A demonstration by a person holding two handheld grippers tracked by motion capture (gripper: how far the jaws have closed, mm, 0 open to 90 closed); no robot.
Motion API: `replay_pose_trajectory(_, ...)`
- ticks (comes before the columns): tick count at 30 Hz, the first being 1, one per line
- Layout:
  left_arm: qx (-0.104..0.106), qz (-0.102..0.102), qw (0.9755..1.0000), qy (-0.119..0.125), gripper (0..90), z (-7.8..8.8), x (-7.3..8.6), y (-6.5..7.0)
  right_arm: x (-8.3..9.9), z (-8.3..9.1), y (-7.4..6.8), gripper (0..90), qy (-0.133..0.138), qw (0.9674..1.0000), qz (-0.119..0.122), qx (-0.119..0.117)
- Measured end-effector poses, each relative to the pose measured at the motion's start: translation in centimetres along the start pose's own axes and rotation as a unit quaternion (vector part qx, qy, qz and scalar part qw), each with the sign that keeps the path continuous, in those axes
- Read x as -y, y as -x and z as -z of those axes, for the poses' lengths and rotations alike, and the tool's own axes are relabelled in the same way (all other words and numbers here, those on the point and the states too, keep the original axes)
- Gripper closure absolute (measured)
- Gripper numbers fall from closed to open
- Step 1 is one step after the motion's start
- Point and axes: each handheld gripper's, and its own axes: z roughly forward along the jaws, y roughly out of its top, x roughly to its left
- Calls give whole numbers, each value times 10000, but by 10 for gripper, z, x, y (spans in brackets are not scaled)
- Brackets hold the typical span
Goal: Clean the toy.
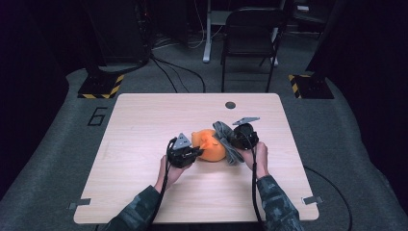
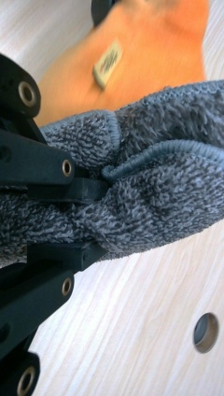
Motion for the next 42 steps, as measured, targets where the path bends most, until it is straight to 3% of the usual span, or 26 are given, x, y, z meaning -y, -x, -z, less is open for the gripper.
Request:
replay_pose_trajectory(8,-1,-16,10000,-6,820,0,0,0,9,-11,12,750,-244,9994,-202,118)
replay_pose_trajectory(19,-15,32,10000,-9,819,1,0,-2,25,-33,27,749,-786,9960,-205,371)
replay_pose_trajectory(24,-56,51,10000,6,819,2,0,-4,20,-19,30,758,-634,9969,-188,435)
replay_pose_trajectory(27,-61,90,9999,14,818,3,1,-5,8,1,26,759,-218,9984,-186,490)
replay_pose_trajectory(31,-66,95,9999,14,817,3,1,-6,-5,26,14,759,334,9992,-126,196)
replay_pose_trajectory(33,-56,126,9999,16,816,3,1,-6,-11,32,3,760,474,9989,-37,-6)
replay_pose_trajectory(35,-63,163,9998,28,814,3,1,-6,-14,29,-10,759,474,9985,117,-262)
replay_pose_trajectory(38,-100,127,9999,7,806,2,2,-7,-12,14,-23,760,278,9985,383,-284)
replay_pose_trajectory(42,-151,112,9998,27,760,1,4,-6,-8,5,-25,762,261,9990,242,-286)
